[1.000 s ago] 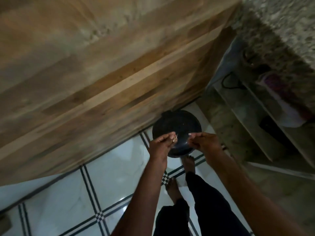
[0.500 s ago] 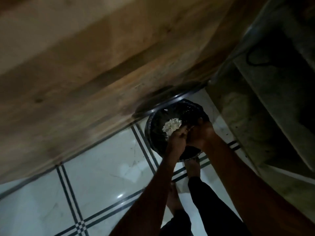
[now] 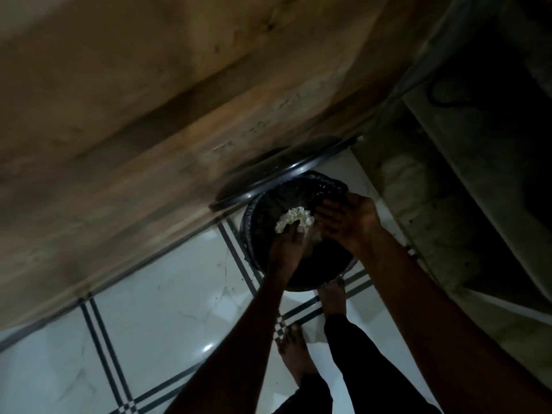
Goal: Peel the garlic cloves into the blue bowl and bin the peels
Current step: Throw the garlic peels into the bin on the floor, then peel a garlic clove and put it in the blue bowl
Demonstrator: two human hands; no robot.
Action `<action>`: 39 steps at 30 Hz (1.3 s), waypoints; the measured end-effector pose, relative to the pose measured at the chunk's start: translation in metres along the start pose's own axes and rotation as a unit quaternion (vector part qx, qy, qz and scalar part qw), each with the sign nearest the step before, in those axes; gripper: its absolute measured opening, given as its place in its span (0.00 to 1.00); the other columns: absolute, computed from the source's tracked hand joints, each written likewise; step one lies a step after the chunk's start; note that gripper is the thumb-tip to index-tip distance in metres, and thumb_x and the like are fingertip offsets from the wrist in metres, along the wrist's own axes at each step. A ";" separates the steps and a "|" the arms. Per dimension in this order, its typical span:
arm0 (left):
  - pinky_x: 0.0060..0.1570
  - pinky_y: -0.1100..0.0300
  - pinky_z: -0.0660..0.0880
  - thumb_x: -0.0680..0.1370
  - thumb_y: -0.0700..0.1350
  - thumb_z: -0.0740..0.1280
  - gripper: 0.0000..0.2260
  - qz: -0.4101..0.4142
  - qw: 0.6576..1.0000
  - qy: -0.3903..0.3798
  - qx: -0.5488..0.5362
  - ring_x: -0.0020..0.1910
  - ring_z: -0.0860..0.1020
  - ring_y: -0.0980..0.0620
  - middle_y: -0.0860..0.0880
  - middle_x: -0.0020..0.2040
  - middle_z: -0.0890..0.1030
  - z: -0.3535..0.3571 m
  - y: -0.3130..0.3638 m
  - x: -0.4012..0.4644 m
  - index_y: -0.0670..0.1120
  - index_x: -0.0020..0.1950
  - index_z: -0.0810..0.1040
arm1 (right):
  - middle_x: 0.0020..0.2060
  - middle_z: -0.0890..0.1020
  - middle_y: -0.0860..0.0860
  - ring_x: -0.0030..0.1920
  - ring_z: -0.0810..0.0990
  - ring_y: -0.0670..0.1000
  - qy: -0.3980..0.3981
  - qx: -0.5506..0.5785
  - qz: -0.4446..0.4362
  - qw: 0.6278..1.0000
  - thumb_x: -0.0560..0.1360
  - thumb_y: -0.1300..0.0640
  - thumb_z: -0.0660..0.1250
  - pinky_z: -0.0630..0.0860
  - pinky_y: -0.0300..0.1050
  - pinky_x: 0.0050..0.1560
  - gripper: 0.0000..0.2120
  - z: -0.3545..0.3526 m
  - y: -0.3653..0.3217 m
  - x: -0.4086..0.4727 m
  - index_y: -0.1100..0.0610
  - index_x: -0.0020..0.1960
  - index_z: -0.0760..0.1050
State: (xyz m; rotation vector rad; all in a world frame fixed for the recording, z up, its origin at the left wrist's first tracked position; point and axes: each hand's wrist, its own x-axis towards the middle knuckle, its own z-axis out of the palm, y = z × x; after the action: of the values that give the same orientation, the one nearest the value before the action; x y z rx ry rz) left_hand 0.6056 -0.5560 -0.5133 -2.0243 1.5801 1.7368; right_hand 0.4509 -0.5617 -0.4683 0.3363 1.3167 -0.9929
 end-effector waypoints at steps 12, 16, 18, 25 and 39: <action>0.60 0.51 0.81 0.84 0.39 0.65 0.09 0.197 0.937 -0.011 -0.288 0.55 0.85 0.47 0.46 0.53 0.87 -0.078 0.203 -0.310 0.45 0.59 0.84 | 0.55 0.86 0.60 0.56 0.85 0.59 0.023 -0.099 -0.216 0.971 0.84 0.57 0.59 0.82 0.47 0.55 0.16 -0.022 -0.069 -0.361 0.65 0.63 0.79; 0.54 0.56 0.82 0.85 0.39 0.61 0.12 0.240 0.917 -0.077 -0.309 0.54 0.85 0.46 0.41 0.55 0.86 -0.056 0.268 -0.421 0.40 0.62 0.82 | 0.47 0.86 0.58 0.49 0.84 0.58 0.047 -0.052 -0.330 0.941 0.79 0.54 0.65 0.79 0.51 0.53 0.14 -0.071 -0.087 -0.497 0.61 0.55 0.83; 0.54 0.57 0.81 0.85 0.40 0.60 0.12 0.262 0.909 -0.118 -0.301 0.53 0.85 0.47 0.41 0.55 0.86 -0.036 0.291 -0.466 0.40 0.62 0.82 | 0.46 0.85 0.60 0.46 0.83 0.56 0.056 -0.046 -0.384 0.921 0.83 0.58 0.63 0.78 0.48 0.50 0.11 -0.102 -0.090 -0.551 0.62 0.55 0.83; 0.50 0.60 0.80 0.85 0.39 0.58 0.13 0.302 0.874 -0.248 -0.288 0.48 0.83 0.48 0.41 0.51 0.86 0.083 0.338 -0.588 0.39 0.60 0.81 | 0.46 0.85 0.61 0.46 0.83 0.53 0.132 0.007 -0.475 0.870 0.82 0.61 0.63 0.80 0.39 0.46 0.10 -0.233 -0.063 -0.684 0.65 0.55 0.82; 0.53 0.54 0.81 0.85 0.41 0.60 0.12 0.259 0.891 -0.350 -0.128 0.50 0.85 0.46 0.39 0.51 0.86 0.459 0.340 -0.734 0.39 0.58 0.82 | 0.44 0.87 0.60 0.43 0.85 0.54 0.282 0.073 -0.435 0.852 0.81 0.59 0.66 0.81 0.52 0.48 0.08 -0.606 -0.016 -0.762 0.59 0.49 0.84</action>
State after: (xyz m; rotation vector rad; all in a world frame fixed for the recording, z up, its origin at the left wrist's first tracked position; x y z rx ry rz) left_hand 0.1535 0.0261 0.0531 -0.8216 1.7451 2.5609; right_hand 0.0984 0.1746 0.0630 0.1278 2.0051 -1.8568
